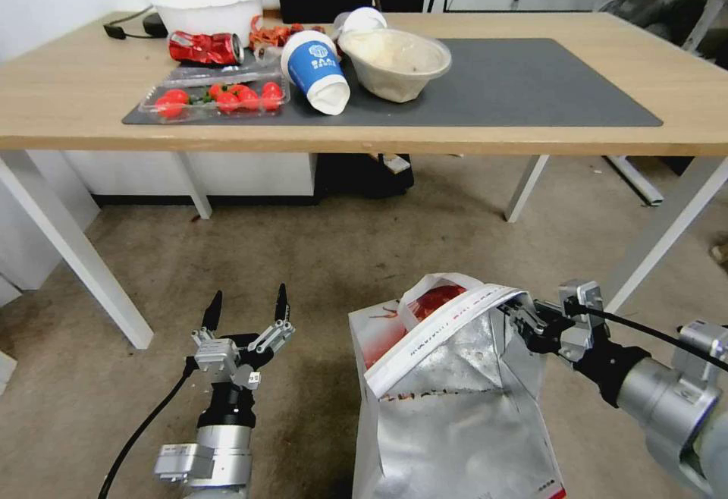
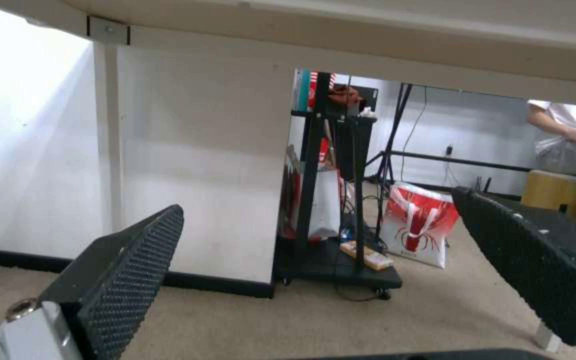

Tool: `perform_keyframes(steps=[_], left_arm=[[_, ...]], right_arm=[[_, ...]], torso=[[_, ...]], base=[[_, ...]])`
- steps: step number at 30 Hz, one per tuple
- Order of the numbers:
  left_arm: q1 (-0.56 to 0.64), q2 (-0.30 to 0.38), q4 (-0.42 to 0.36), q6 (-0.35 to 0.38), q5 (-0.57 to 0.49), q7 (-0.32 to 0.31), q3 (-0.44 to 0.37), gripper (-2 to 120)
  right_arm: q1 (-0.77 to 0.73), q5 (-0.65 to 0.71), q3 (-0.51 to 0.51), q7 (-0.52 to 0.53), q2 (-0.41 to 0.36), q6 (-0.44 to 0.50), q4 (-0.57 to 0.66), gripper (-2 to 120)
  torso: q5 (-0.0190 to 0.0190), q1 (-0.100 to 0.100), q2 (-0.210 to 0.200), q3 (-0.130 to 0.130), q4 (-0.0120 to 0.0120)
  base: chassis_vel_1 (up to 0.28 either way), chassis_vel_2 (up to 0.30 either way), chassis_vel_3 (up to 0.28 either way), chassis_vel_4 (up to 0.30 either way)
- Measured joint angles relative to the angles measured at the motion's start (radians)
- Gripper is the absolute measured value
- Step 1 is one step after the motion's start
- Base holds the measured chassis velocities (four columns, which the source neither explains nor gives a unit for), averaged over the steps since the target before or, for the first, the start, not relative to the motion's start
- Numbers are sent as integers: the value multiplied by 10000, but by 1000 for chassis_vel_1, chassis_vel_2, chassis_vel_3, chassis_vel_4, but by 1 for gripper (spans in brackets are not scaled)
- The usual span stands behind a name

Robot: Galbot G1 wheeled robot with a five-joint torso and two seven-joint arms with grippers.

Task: Pick up the food delivery bag from the floor and place it on the table.

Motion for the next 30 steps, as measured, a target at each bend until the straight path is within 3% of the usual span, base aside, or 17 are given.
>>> perform_keyframes(steps=[30], left_arm=[[17, -7, -60, -70, 56, -37, -36, 100]], right_arm=[[-126, 246, 57, 131, 93, -88, -1, 0]], torso=[[1, 330, 1216, 888, 0]], base=[[0, 0, 0, 0]])
